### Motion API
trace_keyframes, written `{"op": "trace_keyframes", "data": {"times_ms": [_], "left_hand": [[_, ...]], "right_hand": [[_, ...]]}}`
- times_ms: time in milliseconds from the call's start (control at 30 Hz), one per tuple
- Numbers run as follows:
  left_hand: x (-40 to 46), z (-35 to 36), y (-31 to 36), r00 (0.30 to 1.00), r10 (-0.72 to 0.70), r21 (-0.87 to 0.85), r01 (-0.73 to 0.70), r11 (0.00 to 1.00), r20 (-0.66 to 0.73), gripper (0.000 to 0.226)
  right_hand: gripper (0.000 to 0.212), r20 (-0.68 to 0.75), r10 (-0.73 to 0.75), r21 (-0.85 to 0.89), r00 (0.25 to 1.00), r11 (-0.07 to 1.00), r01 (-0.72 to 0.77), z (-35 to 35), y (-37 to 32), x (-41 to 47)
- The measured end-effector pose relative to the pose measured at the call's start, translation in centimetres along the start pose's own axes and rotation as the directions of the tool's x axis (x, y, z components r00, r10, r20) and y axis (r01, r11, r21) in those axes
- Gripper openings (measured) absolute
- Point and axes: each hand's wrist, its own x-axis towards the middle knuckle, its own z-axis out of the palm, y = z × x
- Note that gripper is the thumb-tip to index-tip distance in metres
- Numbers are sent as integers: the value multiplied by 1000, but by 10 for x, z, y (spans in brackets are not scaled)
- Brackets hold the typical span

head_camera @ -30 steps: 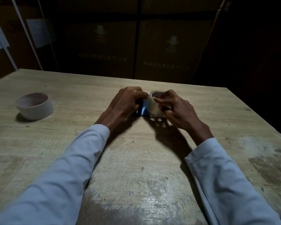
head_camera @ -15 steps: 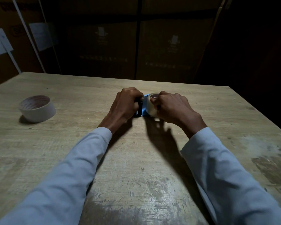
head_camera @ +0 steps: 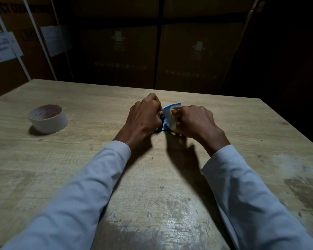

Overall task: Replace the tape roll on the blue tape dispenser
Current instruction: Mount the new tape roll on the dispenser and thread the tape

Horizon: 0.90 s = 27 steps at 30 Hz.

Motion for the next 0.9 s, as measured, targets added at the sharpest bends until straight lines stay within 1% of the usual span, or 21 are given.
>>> {"op": "trace_keyframes", "data": {"times_ms": [100,133,200,233,300,400,467,533,600,633,700,767,833,900], "left_hand": [[-3,-5,12,999,-52,232,48,972,10,22],[-4,-5,16,997,-71,281,65,958,10,26],[-7,-2,24,995,-104,310,95,946,12,30],[-9,1,26,993,-116,298,109,948,8,31],[-12,5,24,990,-144,219,142,965,-7,28],[-11,6,12,983,-177,64,180,982,-57,19],[-9,3,5,980,-181,-2,181,983,-78,15],[-9,-2,3,977,-194,-46,190,981,-86,15],[-8,-6,2,975,-205,-96,197,976,-87,15],[-8,-8,1,974,-212,-118,201,972,-84,15],[-7,-10,0,974,-215,-149,203,968,-68,14],[-7,-10,-1,977,-207,-164,197,967,-48,14],[-6,-10,-2,980,-198,-161,191,968,-27,14],[-6,-10,-3,979,-202,-163,198,967,-7,13]], "right_hand": [[25,-11,-6,-48,1000,999,5,2,-3,3],[25,-13,-6,-59,1000,998,5,3,-4,4],[26,-22,-6,-76,1000,997,4,3,-2,4],[28,-20,-9,-82,1000,997,7,3,0,4],[30,-15,-23,-50,1000,998,22,4,6,5],[39,-43,-93,82,995,992,96,14,19,6],[42,-104,-120,200,987,970,139,23,27,5],[45,-178,-98,311,979,938,150,28,33,5],[57,-243,-64,355,968,923,150,32,37,6],[63,-254,-48,369,966,918,143,34,37,6],[69,-232,-16,429,973,895,117,38,36,7],[64,-202,8,473,979,876,90,40,34,9],[62,-179,26,483,984,873,64,39,33,10],[64,-168,42,480,985,876,44,37,33,11]]}}
